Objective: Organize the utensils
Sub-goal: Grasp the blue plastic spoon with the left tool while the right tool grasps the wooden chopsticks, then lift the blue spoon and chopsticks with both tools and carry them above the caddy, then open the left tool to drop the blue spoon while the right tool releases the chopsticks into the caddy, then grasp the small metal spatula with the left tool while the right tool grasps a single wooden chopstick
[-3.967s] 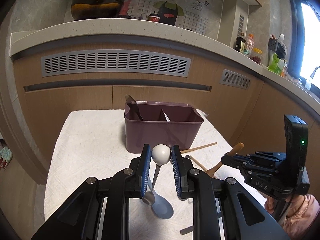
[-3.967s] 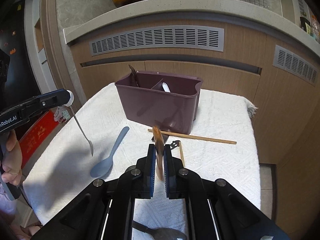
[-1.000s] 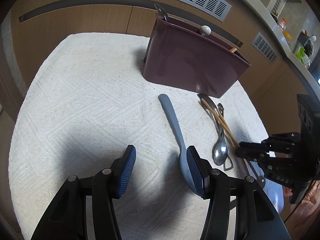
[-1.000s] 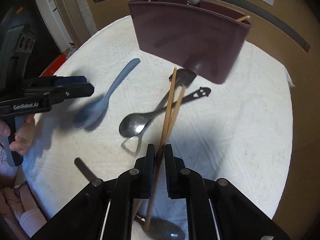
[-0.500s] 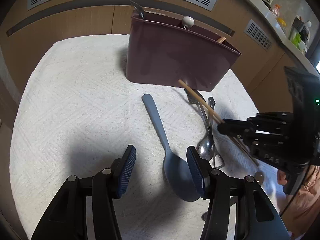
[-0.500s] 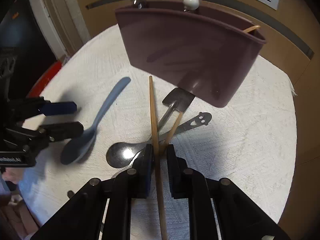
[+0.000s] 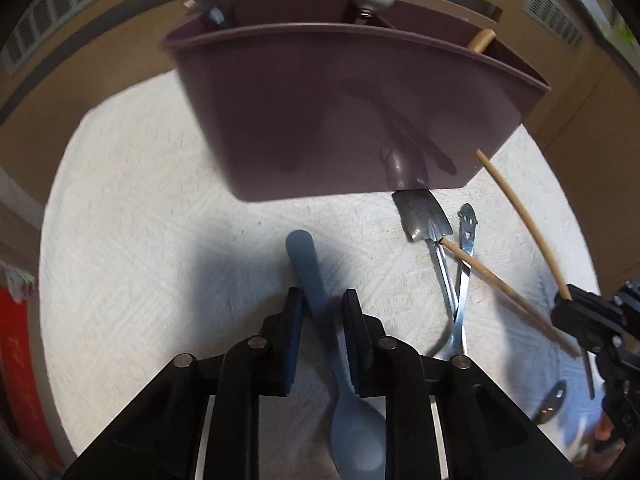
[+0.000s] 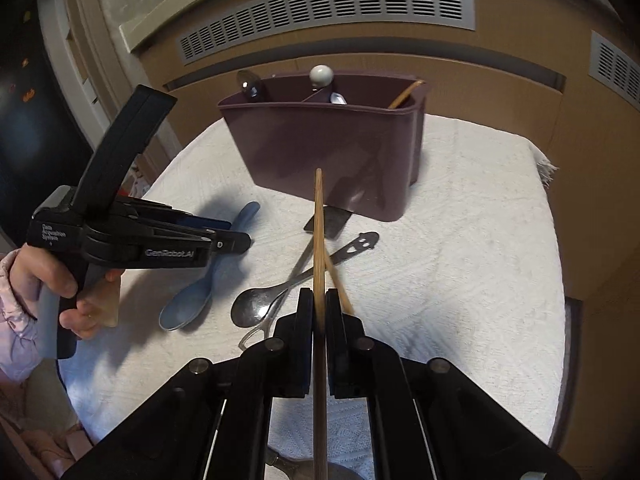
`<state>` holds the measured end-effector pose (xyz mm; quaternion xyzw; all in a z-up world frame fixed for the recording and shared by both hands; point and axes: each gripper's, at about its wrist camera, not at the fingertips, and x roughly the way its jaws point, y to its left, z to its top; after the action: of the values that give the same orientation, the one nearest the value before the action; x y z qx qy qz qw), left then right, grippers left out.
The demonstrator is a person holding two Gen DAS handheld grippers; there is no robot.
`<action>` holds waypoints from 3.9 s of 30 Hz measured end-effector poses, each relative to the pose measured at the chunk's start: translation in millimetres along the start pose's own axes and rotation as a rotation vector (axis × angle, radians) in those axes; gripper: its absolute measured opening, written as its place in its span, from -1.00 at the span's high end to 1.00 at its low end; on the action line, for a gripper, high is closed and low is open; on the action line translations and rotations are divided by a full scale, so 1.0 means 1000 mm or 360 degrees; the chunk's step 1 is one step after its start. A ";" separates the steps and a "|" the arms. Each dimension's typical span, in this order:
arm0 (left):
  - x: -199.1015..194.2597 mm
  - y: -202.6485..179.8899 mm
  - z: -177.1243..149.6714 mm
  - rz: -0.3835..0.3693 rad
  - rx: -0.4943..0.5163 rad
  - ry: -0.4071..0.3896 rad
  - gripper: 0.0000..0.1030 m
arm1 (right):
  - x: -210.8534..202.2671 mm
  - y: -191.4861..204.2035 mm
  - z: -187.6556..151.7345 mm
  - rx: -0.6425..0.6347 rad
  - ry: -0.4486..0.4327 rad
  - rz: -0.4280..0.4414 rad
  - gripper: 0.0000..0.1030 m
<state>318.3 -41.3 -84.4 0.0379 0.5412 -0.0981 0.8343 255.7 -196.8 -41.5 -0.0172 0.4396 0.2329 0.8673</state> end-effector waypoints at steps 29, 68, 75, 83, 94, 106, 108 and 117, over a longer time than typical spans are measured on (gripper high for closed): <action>-0.203 0.013 -0.039 -0.0202 -0.0175 -0.1057 0.78 | -0.100 0.028 0.031 0.0016 -0.0569 -0.0069 0.90; -0.098 0.055 0.080 -0.0238 -0.0259 -0.0868 0.74 | 0.029 -0.018 0.140 -0.0133 -0.0527 -0.0152 0.46; -0.105 0.052 0.053 -0.0202 -0.0252 -0.0835 0.66 | -0.002 -0.020 0.106 -0.0120 -0.0542 -0.0221 -0.17; -0.104 0.043 0.004 -0.0211 -0.0251 -0.0740 0.36 | -0.031 -0.002 0.057 -0.0250 -0.0472 -0.0409 -0.76; -0.069 0.034 -0.054 -0.0182 -0.0184 -0.0427 0.28 | 0.013 0.010 0.004 -0.0381 -0.0111 -0.0458 -0.99; -0.050 0.018 -0.052 -0.0303 -0.0161 -0.0283 0.06 | 0.037 -0.012 -0.011 -0.0227 0.0157 -0.0178 0.65; -0.047 0.010 -0.042 -0.0318 -0.0143 -0.0281 -0.02 | 0.032 -0.014 -0.015 -0.0215 0.0195 -0.0190 0.84; -0.010 -0.030 0.006 -0.0332 -0.0158 -0.0180 -0.08 | -0.004 -0.036 -0.044 -0.0050 0.0140 -0.0271 0.90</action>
<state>313.1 -70.7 -71.6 -0.0656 0.4986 -0.1592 0.8495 235.1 -240.8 -71.8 -0.0782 0.4705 0.1640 0.8635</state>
